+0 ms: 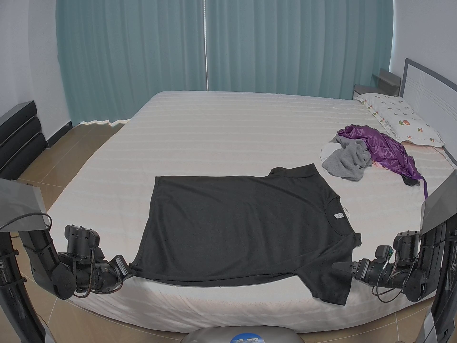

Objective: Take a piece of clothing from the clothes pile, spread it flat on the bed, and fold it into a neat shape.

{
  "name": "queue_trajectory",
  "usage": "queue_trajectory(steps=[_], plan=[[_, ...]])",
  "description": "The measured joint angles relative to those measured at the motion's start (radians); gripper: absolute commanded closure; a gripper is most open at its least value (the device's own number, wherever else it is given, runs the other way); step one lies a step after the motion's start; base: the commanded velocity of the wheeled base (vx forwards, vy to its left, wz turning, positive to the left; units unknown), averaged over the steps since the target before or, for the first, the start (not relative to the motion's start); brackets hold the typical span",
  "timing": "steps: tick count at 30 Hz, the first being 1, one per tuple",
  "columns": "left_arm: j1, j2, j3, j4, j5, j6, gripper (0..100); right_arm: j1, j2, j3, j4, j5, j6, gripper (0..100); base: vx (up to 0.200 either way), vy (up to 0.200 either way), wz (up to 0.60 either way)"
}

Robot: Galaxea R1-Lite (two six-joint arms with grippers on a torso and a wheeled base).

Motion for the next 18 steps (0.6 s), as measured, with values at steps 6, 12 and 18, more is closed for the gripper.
queue_trajectory(steps=[6, 12, 18], plan=[[0.003, 0.0, 0.0, 0.0, 0.0, 0.0, 100, 0.0, 0.015, -0.002, -0.001, -0.006, -0.009, 0, 0.0, 0.0, 0.0], [0.003, 0.0, -0.001, 0.0, 0.0, 0.0, 100, -0.003, 0.025, -0.011, -0.001, -0.007, -0.007, 0, 0.0, 0.0, 0.0], [0.003, 0.001, -0.001, 0.0, 0.0, 0.0, 100, -0.007, 0.049, -0.042, -0.002, -0.007, 0.0, 0, 0.0, 0.0, 0.0]])
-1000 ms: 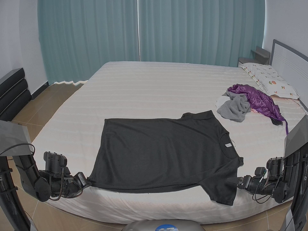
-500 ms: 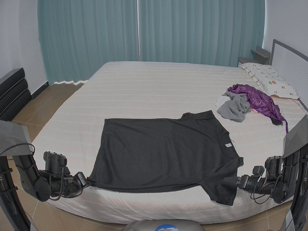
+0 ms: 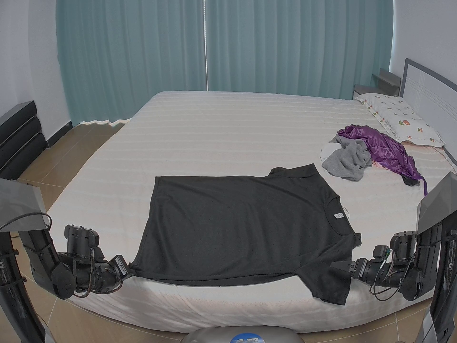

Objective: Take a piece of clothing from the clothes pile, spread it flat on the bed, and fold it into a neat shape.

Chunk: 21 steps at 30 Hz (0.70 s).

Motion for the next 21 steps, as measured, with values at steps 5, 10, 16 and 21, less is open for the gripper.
queue_trajectory(steps=[5, 10, 16, 21], plan=[[0.0, 0.0, 0.0, 0.0, 0.0, 0.0, 100, 0.002, 0.02, -0.019, -0.001, -0.035, -0.003, 100, 0.0, 0.0, 0.0], [0.0, 0.0, 0.0, 0.0, 0.0, 0.0, 100, -0.001, 0.02, -0.008, 0.002, -0.042, -0.005, 100, 0.0, 0.0, 0.0], [0.0, -0.001, 0.001, 0.0, 0.0, 0.0, 100, -0.028, -0.003, 0.02, 0.001, -0.042, -0.009, 100, 0.0, 0.0, 0.0], [0.0, -0.004, 0.003, 0.0, 0.0, 0.0, 100, -0.039, -0.023, 0.046, 0.001, -0.04, -0.011, 100, 0.0, 0.0, 0.0]])
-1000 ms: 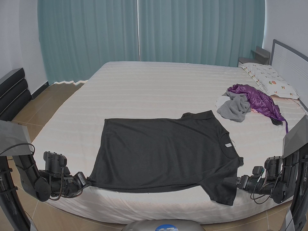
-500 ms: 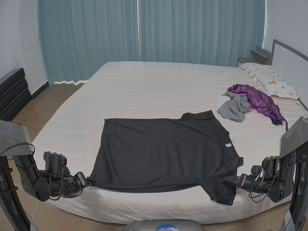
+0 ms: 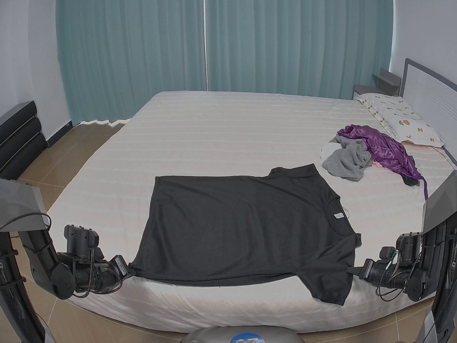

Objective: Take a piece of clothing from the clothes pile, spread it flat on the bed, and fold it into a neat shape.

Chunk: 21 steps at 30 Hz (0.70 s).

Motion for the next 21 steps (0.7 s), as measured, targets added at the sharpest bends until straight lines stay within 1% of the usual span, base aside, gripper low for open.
queue_trajectory(steps=[4, 8, 10, 13, 17, 21], plan=[[0.0, -0.005, 0.002, 0.0, 0.0, 0.001, 100, -0.018, -0.029, 0.032, 0.0, 0.018, 0.0, 100, 0.0, 0.0, 0.0], [0.0, -0.018, 0.007, 0.0, 0.003, 0.003, 100, -0.059, -0.07, 0.042, 0.001, 0.053, -0.003, 100, 0.0, 0.0, 0.0], [0.0, -0.026, 0.009, 0.0, 0.005, 0.004, 100, -0.075, -0.088, 0.044, 0.027, 0.063, -0.01, 100, 0.0, 0.0, 0.0], [0.002, -0.037, 0.011, 0.0, 0.007, 0.006, 100, -0.087, -0.116, 0.046, 0.122, 0.08, -0.039, 100, 0.0, 0.0, 0.0], [0.005, -0.054, 0.018, 0.001, 0.009, 0.012, 100, -0.098, -0.173, 0.047, 0.271, 0.128, -0.086, 100, 0.0, 0.0, 0.0], [0.009, -0.079, 0.036, 0.003, 0.011, 0.036, 100, -0.108, -0.243, 0.046, 0.376, 0.157, -0.12, 100, 0.0, 0.0, 0.0]])
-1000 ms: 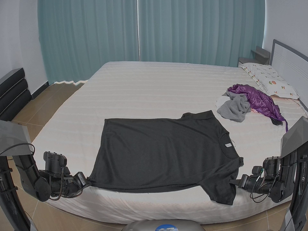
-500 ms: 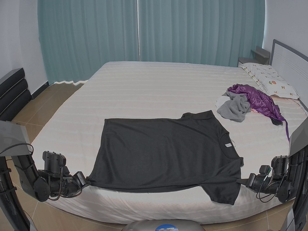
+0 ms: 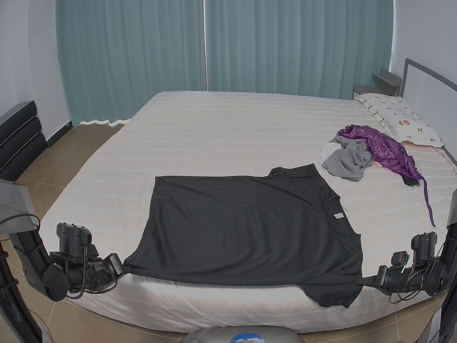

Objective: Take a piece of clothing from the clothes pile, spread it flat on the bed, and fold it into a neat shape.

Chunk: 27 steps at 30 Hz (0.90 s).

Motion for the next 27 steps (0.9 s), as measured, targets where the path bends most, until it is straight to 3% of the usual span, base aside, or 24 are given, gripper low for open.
queue_trajectory(steps=[8, 14, 18, 27], plan=[[0.001, -0.047, 0.044, 0.006, 0.003, 0.069, 100, -0.036, -0.135, 0.0, 0.207, 0.035, -0.07, 100, 0.0, 0.0, 0.0], [-0.003, -0.056, 0.081, 0.008, 0.004, 0.145, 100, -0.097, -0.209, 0.001, 0.339, 0.053, -0.191, 100, 0.0, 0.0, 0.0], [-0.003, -0.058, 0.103, 0.008, 0.006, 0.175, 100, -0.129, -0.237, 0.0, 0.402, 0.069, -0.254, 100, 0.0, 0.0, 0.0], [-0.007, -0.066, 0.148, 0.009, 0.044, 0.239, 100, -0.157, -0.274, 0.0, 0.446, 0.074, -0.287, 100, 0.0, 0.0, 0.0]])
